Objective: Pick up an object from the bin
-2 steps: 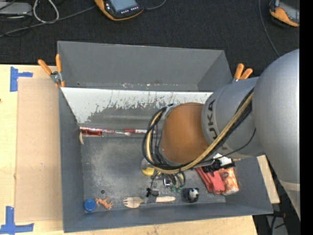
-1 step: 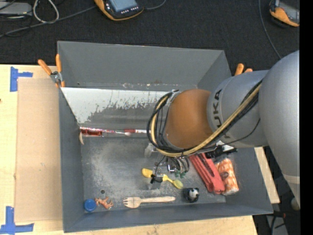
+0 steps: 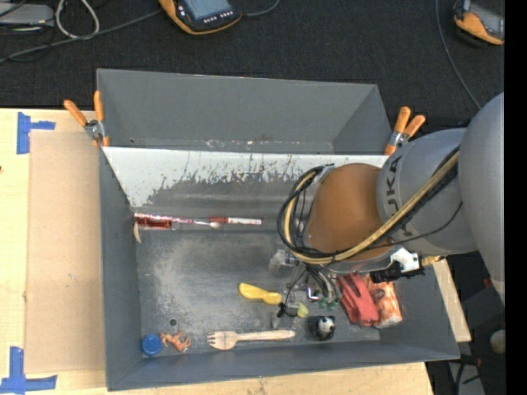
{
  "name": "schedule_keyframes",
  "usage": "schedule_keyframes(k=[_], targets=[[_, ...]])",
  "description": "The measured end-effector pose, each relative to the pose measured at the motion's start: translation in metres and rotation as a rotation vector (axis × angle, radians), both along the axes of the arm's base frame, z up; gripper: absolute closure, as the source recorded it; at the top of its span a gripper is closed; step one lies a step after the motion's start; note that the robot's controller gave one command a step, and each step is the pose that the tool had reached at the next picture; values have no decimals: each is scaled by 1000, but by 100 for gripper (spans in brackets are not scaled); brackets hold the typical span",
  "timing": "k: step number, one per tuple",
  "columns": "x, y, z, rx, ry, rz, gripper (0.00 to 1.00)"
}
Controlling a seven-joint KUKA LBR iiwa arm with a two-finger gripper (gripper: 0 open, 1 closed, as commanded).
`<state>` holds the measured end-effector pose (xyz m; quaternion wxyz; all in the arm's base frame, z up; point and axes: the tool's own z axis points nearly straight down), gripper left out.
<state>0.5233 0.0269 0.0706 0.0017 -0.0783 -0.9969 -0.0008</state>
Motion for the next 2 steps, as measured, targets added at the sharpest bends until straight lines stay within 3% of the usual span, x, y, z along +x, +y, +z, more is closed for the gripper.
schedule_keyframes(k=[1,2], targets=[[-25,-20,2,5,-6,-10,100],[-25,-20,2,5,-6,-11,100]])
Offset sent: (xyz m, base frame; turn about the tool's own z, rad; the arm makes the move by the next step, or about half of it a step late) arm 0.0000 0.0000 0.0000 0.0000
